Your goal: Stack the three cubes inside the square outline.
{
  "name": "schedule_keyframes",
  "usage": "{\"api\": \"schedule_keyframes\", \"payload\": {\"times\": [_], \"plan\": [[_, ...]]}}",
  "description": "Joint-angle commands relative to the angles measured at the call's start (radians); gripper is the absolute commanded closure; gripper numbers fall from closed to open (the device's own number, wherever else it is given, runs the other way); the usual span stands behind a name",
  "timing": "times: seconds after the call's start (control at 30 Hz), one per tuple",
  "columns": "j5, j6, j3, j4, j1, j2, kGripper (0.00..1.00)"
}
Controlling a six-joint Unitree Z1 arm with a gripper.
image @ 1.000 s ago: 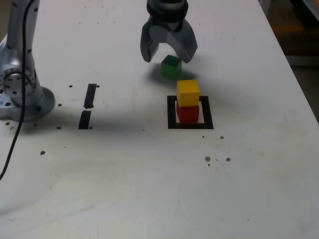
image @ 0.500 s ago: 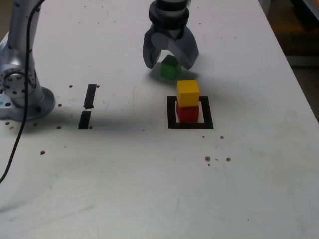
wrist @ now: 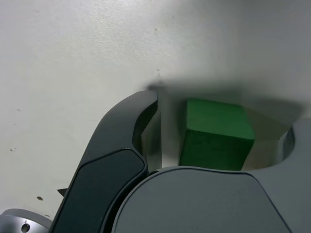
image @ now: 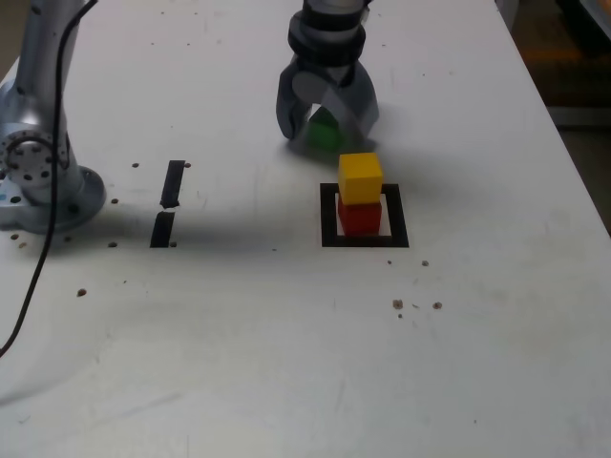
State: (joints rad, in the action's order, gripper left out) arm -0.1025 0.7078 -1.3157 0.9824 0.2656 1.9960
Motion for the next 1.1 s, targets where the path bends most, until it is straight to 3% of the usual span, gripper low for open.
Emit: {"api": "schedule_keyframes", "payload": {"times": [0.0,0.13,0.37,0.5,0.83,1.07], "plan": [[0.01,-0.001,0.004,-0.005,-0.006,0.003,0.16],[0.024,-0.007,0.007,-0.009,-0.015,0.003,0.26],[0.029,-0.018,0.012,-0.029,-0.027,-0.007,0.62],[0.029,-0.015,0.011,-0.036,-0.031,-0.014,0.77],[0.033,-0.068,0.017,-0.024,-0.031,-0.081,0.9],[0.028,-0.196,-0.016,0.09,-0.045,-0.185,0.9]]}}
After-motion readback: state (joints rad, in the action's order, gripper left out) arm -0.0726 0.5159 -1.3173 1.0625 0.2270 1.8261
